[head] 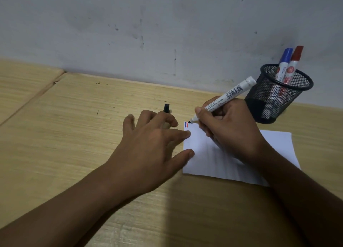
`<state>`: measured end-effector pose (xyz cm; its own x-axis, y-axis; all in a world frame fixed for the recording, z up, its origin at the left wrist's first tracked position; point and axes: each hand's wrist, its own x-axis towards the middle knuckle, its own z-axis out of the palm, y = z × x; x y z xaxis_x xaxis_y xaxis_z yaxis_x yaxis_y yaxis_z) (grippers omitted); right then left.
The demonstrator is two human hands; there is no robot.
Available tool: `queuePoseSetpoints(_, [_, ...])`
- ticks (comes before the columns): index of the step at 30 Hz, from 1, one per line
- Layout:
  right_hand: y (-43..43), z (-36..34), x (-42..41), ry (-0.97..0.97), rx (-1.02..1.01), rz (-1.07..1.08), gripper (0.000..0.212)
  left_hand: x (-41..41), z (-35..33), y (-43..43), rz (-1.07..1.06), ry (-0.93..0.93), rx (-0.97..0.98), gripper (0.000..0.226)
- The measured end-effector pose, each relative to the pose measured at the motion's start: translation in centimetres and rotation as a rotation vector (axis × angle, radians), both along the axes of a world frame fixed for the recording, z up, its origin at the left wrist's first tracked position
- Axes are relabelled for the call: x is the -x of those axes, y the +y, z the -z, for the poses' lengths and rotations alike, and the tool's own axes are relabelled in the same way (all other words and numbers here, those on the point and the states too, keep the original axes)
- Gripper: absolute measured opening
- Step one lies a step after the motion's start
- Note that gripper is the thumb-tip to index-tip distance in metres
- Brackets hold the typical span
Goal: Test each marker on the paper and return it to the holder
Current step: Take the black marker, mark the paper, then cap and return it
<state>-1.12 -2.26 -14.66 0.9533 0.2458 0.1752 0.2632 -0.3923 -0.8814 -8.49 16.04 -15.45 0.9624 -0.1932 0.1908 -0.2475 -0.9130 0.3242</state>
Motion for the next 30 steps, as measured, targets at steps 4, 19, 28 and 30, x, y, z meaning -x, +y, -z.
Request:
queuePoseSetpoints(4, [0.04,0.06,0.04,-0.011,0.014,0.012,0.025,0.00,-0.03,-0.05,-0.002,0.008,0.015,0.054])
queuePoseSetpoints(19, [0.11,0.18,0.01,-0.025,0.030,0.012,0.025,-0.01,-0.06,-0.06,0.000,0.012,0.024,0.056])
queuePoseSetpoints(28, [0.21,0.12,0.10,-0.017,0.030,0.022,0.025,-0.07,0.06,0.02,0.001,0.005,0.019,0.053])
queuePoseSetpoints(30, [0.17,0.06,0.08,-0.010,0.031,0.015,0.025,-0.03,0.10,0.02,0.001,0.003,0.017,0.052])
